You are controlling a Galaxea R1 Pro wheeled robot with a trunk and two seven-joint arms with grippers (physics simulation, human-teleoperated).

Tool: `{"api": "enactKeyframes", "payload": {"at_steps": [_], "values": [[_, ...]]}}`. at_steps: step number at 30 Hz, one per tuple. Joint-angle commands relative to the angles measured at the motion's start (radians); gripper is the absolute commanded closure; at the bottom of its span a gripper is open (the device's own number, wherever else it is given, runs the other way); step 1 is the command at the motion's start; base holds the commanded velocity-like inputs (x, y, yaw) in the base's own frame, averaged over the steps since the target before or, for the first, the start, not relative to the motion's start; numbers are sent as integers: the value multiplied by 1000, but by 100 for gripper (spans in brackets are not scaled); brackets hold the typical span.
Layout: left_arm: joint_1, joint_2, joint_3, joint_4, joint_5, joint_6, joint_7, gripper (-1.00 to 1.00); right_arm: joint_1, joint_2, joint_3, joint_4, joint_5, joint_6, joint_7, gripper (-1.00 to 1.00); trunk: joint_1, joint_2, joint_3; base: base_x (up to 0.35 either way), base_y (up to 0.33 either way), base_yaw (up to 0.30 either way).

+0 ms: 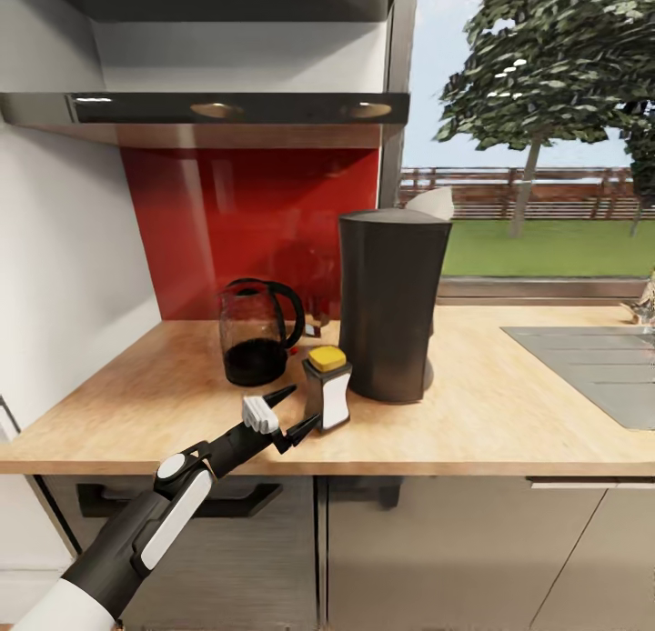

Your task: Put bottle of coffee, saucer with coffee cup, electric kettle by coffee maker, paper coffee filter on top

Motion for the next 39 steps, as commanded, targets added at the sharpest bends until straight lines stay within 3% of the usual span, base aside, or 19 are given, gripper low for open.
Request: {"api": "enactKeyframes", "payload": {"at_steps": [1, 19, 30, 34, 36, 37, 38, 39], "values": [[-1, 1, -3, 1, 5, -4, 0, -100, -1, -1, 7, 0, -11, -3, 3, -100, 0, -1, -1, -240, 2, 0], [-1, 1, -3, 1, 5, -5, 0, -100, -1, -2, 6, 0, -11, -3, 3, -100, 0, -1, -1, -163, 0, 0], [-1, 0, -8, -5, 6, -5, -8, -100, -1, -33, 6, 0, -53, -3, 5, -100, 0, -1, -1, -111, 0, 0], [-1, -4, -29, -38, 7, -3, -46, -100, -1, -48, 6, 0, -65, -3, 5, -100, 0, -1, -1, -11, 0, 0], [-1, -4, -66, -64, 8, -2, -131, -100, -1, -54, 6, -1, -75, -3, 6, -100, 0, -1, -1, -3, 0, 0], [-1, -2, -169, -68, 8, -2, -215, -100, -1, -56, 6, -1, -78, -3, 6, -100, 0, -1, -1, 0, 0, 0], [-1, -2, -228, -66, 8, -2, -232, -100, -1, -57, 6, -1, -79, -3, 7, -100, 0, -1, -1, 0, 0, 0], [-1, -1, -257, -62, 8, -2, -238, -100, -1, -57, 6, -1, -79, -3, 7, -100, 0, -1, -1, 0, 0, 0]]}}
